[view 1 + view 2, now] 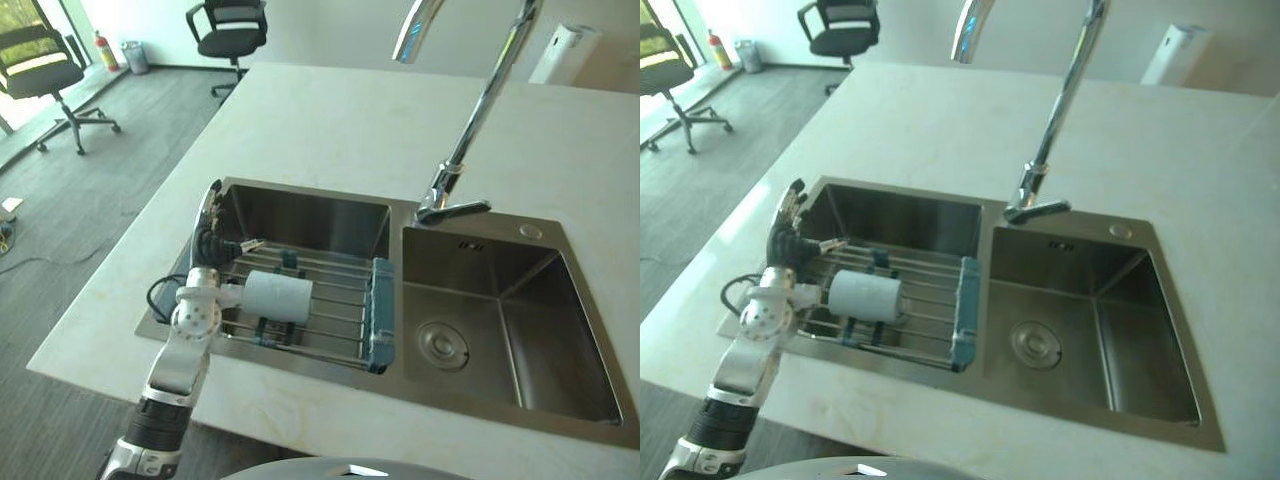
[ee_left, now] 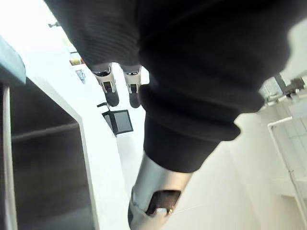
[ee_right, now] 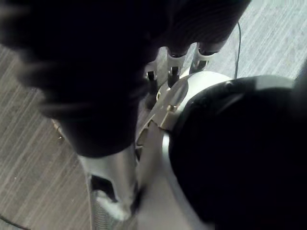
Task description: Walk over to the sink, pick up the cup, carry it to the dishwasher, place the cup inside the dishwasher, then close the dishwasher door
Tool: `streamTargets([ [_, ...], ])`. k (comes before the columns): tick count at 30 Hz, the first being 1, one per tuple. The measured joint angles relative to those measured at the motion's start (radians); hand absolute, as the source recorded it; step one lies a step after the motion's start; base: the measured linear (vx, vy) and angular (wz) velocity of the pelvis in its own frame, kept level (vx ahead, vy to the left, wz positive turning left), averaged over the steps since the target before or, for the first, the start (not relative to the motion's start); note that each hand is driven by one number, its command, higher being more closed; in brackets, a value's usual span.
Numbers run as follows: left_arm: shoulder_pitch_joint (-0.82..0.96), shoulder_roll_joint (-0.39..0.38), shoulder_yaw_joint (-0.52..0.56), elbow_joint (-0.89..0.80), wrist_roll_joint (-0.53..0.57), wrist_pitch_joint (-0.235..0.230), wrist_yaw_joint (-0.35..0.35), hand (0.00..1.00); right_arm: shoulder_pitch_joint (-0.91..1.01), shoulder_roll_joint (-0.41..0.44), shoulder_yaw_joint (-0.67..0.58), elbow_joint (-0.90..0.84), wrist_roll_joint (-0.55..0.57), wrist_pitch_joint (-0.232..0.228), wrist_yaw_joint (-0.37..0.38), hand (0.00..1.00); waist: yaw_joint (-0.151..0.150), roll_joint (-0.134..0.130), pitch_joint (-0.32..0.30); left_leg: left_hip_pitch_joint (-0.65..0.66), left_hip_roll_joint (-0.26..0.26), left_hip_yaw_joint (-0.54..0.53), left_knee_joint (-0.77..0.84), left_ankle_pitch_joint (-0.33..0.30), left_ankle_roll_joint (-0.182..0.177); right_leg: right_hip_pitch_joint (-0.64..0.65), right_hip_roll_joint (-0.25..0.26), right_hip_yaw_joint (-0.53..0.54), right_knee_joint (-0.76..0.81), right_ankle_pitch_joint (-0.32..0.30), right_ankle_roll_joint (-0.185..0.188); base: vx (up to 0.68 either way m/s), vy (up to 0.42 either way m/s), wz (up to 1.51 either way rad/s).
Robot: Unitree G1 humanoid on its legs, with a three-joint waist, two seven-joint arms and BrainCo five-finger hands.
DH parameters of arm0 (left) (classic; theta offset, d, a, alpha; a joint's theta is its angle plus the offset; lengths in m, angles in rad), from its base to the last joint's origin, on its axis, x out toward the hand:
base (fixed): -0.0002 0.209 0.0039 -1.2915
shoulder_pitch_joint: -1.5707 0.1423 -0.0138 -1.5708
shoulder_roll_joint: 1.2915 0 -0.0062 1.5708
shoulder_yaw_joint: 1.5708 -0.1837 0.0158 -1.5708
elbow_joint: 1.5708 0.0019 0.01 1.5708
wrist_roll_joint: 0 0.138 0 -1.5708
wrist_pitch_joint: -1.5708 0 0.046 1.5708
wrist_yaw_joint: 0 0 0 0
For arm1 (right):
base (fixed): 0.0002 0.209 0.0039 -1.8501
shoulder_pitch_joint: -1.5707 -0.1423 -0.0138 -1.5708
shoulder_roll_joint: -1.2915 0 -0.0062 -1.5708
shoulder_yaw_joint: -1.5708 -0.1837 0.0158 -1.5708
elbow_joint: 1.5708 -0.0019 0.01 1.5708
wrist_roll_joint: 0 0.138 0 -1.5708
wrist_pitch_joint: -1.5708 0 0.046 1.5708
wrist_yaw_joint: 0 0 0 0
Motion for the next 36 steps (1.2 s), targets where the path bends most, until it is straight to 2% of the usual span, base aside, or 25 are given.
streamTargets([
  [1, 0.014, 0.028, 0.003, 0.0, 0.02, -0.019, 0.001, 0.0, -0.011, 0.001, 0.01, 0.011, -0.002, -0.002, -0.001, 0.0, 0.002, -0.019, 0.0, 0.0, -0.011, 0.0, 0.0, -0.004, 0.007, 0.003, -0.007, 0.0, 0.005, -0.001, 0.002, 0.12, -0.037, 0.07],
  [2, 0.021, 0.036, 0.003, 0.0, 0.025, -0.028, 0.001, 0.0, -0.014, 0.001, 0.018, 0.018, -0.007, -0.002, -0.001, 0.0, 0.002, -0.022, -0.001, 0.0, -0.014, -0.002, 0.0, -0.005, 0.009, 0.003, -0.007, 0.0, 0.007, -0.001, 0.002, 0.15, -0.059, 0.13],
  [4, 0.042, 0.067, 0.004, -0.004, 0.055, -0.081, 0.0, 0.0, -0.026, -0.001, 0.024, 0.047, -0.021, -0.02, 0.009, 0.0, 0.005, -0.022, -0.001, 0.005, -0.016, -0.008, 0.0, -0.009, 0.01, 0.004, -0.007, 0.0, 0.024, 0.005, 0.001, 0.09, -0.039, 0.15],
  [10, 0.044, 0.099, -0.001, -0.029, 0.09, -0.166, -0.042, 0.0, -0.041, -0.009, 0.037, 0.075, -0.04, -0.021, 0.017, 0.0, 0.003, -0.011, 0.005, 0.024, -0.003, -0.014, 0.0, -0.019, -0.002, 0.02, 0.001, -0.004, 0.024, 0.007, -0.003, -0.02, -0.036, -0.03],
  [13, 0.058, 0.125, -0.01, -0.078, 0.096, -0.201, -0.082, 0.0, -0.046, -0.023, 0.057, 0.076, -0.04, -0.022, 0.024, 0.0, -0.001, -0.002, 0.009, 0.014, 0.003, -0.027, 0.0, -0.022, -0.009, 0.022, 0.011, -0.029, 0.005, -0.003, -0.026, -0.09, -0.052, 0.01],
  [15, 0.072, 0.137, -0.02, -0.108, 0.062, -0.221, -0.129, 0.0, -0.052, -0.039, 0.069, 0.075, -0.041, -0.021, 0.035, 0.0, -0.002, 0.017, 0.019, 0.012, 0.006, -0.043, 0.0, -0.016, -0.011, 0.023, 0.016, -0.038, -0.007, -0.012, -0.035, -0.1, -0.049, 0.0],
  [17, 0.072, 0.138, -0.019, -0.124, 0.022, -0.229, -0.161, 0.0, -0.052, -0.039, 0.071, 0.074, -0.043, -0.021, 0.038, 0.0, -0.002, 0.017, 0.02, 0.009, 0.005, -0.055, 0.0, -0.01, -0.016, 0.024, 0.017, -0.048, -0.007, -0.016, -0.034, -0.04, -0.042, 0.14],
  [19, 0.076, 0.141, -0.018, -0.163, -0.038, -0.255, -0.232, 0.0, -0.055, -0.04, 0.071, 0.074, -0.067, -0.028, 0.043, 0.0, 0.007, 0.014, 0.021, 0.002, -0.003, -0.061, 0.0, -0.004, -0.018, 0.024, 0.014, -0.06, -0.006, -0.015, -0.02, 0.01, -0.065, 0.17],
  [21, 0.096, 0.155, -0.018, -0.18, -0.051, -0.267, -0.266, 0.0, -0.053, -0.037, 0.071, 0.073, -0.067, -0.036, 0.047, 0.0, 0.009, 0.004, 0.023, 0.001, -0.013, -0.066, 0.0, -0.002, -0.014, 0.024, 0.008, -0.062, -0.006, -0.017, -0.015, 0.05, -0.052, 0.06],
  [22, 0.112, 0.179, -0.02, -0.181, -0.051, -0.269, -0.309, 0.0, -0.048, -0.031, 0.072, 0.076, -0.068, -0.037, 0.048, 0.0, 0.004, -0.007, 0.029, 0.0, -0.02, -0.07, 0.0, -0.002, -0.012, 0.025, 0.003, -0.065, 0.001, -0.02, -0.009, 0.08, -0.062, 0.05],
  [27, 0.162, 0.266, -0.019, -0.179, -0.051, -0.268, -0.403, 0.0, -0.035, -0.023, 0.073, 0.079, -0.07, -0.036, 0.048, 0.0, 0.002, -0.017, 0.035, -0.007, -0.022, -0.082, 0.0, -0.002, -0.011, 0.018, 0.003, -0.068, 0.01, -0.017, -0.005, 0.02, -0.046, 0.07],
  [31, 0.197, 0.311, -0.018, -0.179, -0.042, -0.27, -0.469, 0.0, -0.045, -0.032, 0.075, 0.08, -0.078, -0.024, 0.047, 0.0, 0.006, -0.006, 0.042, -0.006, -0.013, -0.085, 0.0, -0.01, -0.014, 0.02, 0.012, -0.068, 0.007, -0.016, -0.006, -0.07, -0.03, -0.01],
  [33, 0.213, 0.322, -0.018, -0.179, -0.031, -0.275, -0.504, 0.0, -0.062, -0.045, 0.075, 0.078, -0.078, -0.014, 0.049, 0.0, 0.009, 0.018, 0.052, -0.006, -0.006, -0.085, 0.0, -0.009, -0.015, 0.02, 0.016, -0.069, -0.001, -0.013, -0.015, -0.11, -0.017, -0.04],
  [36, 0.226, 0.335, -0.018, -0.18, -0.02, -0.289, -0.542, 0.0, -0.066, -0.054, 0.074, 0.077, -0.078, -0.015, 0.058, 0.0, 0.015, 0.035, 0.054, -0.008, -0.006, -0.086, 0.0, -0.005, -0.014, 0.02, 0.017, -0.074, -0.006, -0.019, -0.025, -0.09, -0.018, 0.01],
])
